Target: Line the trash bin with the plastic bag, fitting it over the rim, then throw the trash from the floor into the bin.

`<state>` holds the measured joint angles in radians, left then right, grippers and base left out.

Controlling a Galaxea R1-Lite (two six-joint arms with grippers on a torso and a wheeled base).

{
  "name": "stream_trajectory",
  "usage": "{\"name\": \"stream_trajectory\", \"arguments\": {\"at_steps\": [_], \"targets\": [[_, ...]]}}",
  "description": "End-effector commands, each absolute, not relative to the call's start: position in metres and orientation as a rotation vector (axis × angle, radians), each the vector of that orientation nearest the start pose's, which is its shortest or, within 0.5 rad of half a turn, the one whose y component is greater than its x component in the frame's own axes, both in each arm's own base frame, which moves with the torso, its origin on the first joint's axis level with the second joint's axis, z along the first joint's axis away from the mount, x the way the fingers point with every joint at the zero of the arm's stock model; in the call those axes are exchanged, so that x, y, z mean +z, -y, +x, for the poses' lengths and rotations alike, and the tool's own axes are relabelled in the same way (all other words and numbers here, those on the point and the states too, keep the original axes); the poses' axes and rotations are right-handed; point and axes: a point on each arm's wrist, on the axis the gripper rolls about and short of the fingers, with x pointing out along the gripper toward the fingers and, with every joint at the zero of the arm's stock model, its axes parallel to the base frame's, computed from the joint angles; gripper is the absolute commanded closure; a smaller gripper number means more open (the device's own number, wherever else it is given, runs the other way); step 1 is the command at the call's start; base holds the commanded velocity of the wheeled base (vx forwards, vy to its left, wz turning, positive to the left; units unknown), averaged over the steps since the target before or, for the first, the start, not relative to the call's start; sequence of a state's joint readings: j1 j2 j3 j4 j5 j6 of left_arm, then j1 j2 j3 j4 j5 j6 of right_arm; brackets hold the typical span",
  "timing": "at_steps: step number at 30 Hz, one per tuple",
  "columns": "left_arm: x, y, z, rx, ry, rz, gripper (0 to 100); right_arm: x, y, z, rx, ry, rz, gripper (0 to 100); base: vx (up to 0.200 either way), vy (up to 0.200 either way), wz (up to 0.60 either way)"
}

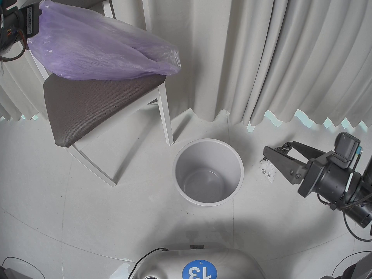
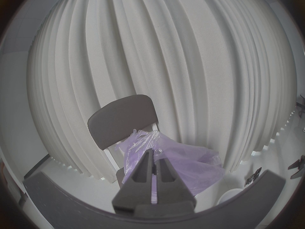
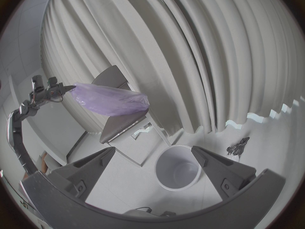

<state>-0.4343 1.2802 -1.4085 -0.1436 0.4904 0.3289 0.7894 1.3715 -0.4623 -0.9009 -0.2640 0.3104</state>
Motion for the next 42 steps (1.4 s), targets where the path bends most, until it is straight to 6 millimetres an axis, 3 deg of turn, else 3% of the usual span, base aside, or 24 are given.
{"name": "stream_trajectory", "arguments": {"at_steps": [1, 7, 16, 23, 34, 38, 42], "targets": [[0.413, 0.062, 0.149, 0.070, 0.249, 0.190, 100, 0.180, -0.188, 0.185, 0.498, -0.123, 0.321, 0, 0.000, 0.000, 0.00], [0.416, 0.062, 0.139, 0.041, 0.271, 0.177, 100, 0.173, -0.211, 0.217, 0.475, -0.121, 0.393, 0, 0.000, 0.000, 0.00], [0.416, 0.064, 0.135, 0.019, 0.279, 0.170, 100, 0.163, -0.239, 0.243, 0.472, -0.134, 0.451, 0, 0.000, 0.000, 0.00], [0.418, 0.063, 0.131, 0.013, 0.289, 0.171, 100, 0.168, -0.255, 0.267, 0.472, -0.102, 0.524, 0, 0.000, 0.000, 0.00], [0.417, 0.064, 0.131, 0.006, 0.289, 0.176, 100, 0.152, -0.286, 0.251, 0.556, -0.162, 0.518, 0, 0.000, 0.000, 0.00], [0.417, 0.065, 0.131, 0.000, 0.288, 0.175, 100, 0.149, -0.301, 0.231, 0.620, -0.186, 0.510, 0, 0.000, 0.000, 0.00], [0.417, 0.065, 0.130, 0.000, 0.290, 0.175, 100, 0.144, -0.311, 0.224, 0.654, -0.203, 0.502, 0, 0.000, 0.000, 0.00]]}}
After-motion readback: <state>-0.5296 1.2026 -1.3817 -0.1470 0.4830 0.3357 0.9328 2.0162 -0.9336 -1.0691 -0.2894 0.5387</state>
